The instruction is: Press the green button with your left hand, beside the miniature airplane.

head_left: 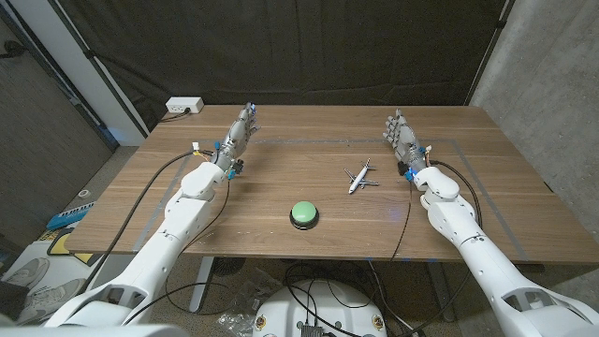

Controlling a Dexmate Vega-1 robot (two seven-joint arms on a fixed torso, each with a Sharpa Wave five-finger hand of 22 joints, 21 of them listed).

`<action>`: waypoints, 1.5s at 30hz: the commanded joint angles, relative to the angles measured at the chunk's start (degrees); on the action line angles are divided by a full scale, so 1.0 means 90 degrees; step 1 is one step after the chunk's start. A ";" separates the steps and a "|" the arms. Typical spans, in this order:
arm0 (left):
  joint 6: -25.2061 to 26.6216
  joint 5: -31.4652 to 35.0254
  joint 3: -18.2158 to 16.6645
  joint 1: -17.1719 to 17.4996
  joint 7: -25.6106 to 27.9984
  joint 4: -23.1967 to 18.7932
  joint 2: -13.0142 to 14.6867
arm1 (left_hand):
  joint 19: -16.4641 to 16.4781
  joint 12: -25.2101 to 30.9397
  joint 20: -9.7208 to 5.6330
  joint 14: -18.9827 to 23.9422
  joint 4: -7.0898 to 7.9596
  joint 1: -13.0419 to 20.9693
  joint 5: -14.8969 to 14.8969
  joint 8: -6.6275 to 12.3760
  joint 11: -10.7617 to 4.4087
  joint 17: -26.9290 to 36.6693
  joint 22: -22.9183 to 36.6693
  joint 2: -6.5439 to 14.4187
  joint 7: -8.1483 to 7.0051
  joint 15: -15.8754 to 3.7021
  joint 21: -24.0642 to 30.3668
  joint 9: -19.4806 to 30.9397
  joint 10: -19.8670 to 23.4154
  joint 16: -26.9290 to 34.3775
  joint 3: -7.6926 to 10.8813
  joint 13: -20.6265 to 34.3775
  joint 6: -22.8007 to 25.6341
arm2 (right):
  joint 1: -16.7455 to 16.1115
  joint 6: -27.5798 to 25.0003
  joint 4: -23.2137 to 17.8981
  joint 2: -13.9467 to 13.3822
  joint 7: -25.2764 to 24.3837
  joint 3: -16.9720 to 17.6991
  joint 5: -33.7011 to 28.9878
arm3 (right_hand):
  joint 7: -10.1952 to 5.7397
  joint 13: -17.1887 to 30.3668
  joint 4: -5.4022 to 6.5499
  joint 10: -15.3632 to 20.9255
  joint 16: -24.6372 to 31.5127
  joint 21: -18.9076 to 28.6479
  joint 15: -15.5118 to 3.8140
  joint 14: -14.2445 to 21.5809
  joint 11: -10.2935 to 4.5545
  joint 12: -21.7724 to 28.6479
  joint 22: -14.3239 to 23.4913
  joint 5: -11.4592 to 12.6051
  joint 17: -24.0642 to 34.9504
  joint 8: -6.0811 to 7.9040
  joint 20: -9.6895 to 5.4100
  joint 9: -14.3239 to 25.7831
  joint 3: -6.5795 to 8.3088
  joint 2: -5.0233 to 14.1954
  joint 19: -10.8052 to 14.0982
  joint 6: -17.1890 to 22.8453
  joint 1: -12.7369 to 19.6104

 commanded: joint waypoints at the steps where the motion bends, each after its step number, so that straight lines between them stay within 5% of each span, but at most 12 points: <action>1: -0.0537 0.1541 -0.0331 0.0484 -0.0018 -0.0892 0.0108 | -0.1123 0.0101 -0.0372 -0.1344 -0.0048 0.0191 0.0038 0.0100 0.0073 0.0003 -0.0005 0.0566 -0.0080 -0.0348 0.0109 0.0034 -0.1057 0.0053 0.0141 0.0016 -0.1083 | -0.0354 -0.0157 -0.0505 0.0230 0.0014 0.0245 -0.0328 | -0.0013 0.0036 -0.0007 -0.0039 0.0038 -0.0007 0.0067 -0.0018 -0.0010 0.0012 0.0028 0.0025 0.0035 0.0044 0.0013 0.0031 0.0051 -0.0019 -0.0037 -0.0043 0.0051; 4: -0.0651 0.1991 -0.0393 0.0595 0.0087 -0.1099 0.0156 | -0.1028 0.0153 -0.0124 -0.1075 -0.0085 0.0301 0.0025 0.0133 0.0164 0.0008 -0.0008 0.0531 -0.0150 -0.0209 0.0110 0.0036 -0.0736 0.0059 0.0219 0.0022 -0.0772 | -0.0439 -0.0176 -0.0630 0.0255 -0.0007 0.0256 -0.0364 | -0.0015 0.0036 -0.0011 -0.0030 0.0042 -0.0012 0.0102 -0.0005 0.0025 0.0012 0.0029 0.0024 0.0035 0.0047 0.0029 0.0031 0.0054 -0.0016 -0.0028 -0.0035 0.0054; 10: -0.0884 0.2570 -0.0452 0.0688 -0.0070 -0.1372 0.0323 | -0.0857 0.0182 0.0014 -0.0784 -0.0125 0.0419 0.0003 0.0173 0.0194 0.0013 -0.0006 0.0500 -0.0203 -0.0162 0.0141 0.0038 -0.0455 0.0072 0.0295 0.0026 -0.0424 | -0.0575 -0.0182 -0.0837 0.0298 -0.0082 0.0247 -0.0447 | -0.0015 0.0037 -0.0018 -0.0014 0.0049 -0.0022 0.0164 0.0028 0.0059 0.0012 0.0030 0.0023 0.0034 0.0056 0.0055 0.0032 0.0064 -0.0009 -0.0007 -0.0008 0.0064; 28: -0.2223 0.4335 -0.0280 0.0536 -0.0303 -0.1653 0.0782 | -0.0792 0.0146 -0.0186 -0.0643 -0.0180 0.0595 -0.0024 0.0131 0.0012 0.0014 -0.0005 0.0506 -0.0276 -0.0319 0.0122 0.0041 -0.0284 0.0014 0.0414 0.0029 -0.0246 | -0.0947 -0.0031 -0.1173 0.0433 -0.0428 0.0184 -0.0595 | -0.0017 0.0040 -0.0039 0.0039 0.0046 -0.0044 0.0204 0.0052 0.0094 0.0021 0.0032 0.0019 0.0031 0.0061 0.0083 0.0034 0.0085 0.0001 0.0018 0.0021 0.0092; 45: -0.3119 0.5263 -0.0218 0.0559 -0.0485 -0.1876 0.1079 | -0.0922 -0.0020 -0.0363 -0.0818 -0.0164 0.0707 -0.0068 -0.0036 -0.0175 0.0025 0.0010 0.0541 -0.0366 -0.0497 0.0042 0.0052 -0.0467 -0.0107 0.0531 0.0037 -0.0457 | -0.1071 0.0132 -0.1171 0.0528 -0.0606 0.0115 -0.0619 | -0.0020 0.0041 -0.0055 0.0042 0.0041 -0.0066 0.0208 0.0057 0.0088 0.0013 0.0034 0.0013 0.0032 0.0057 0.0091 0.0035 0.0099 0.0005 0.0030 0.0023 0.0111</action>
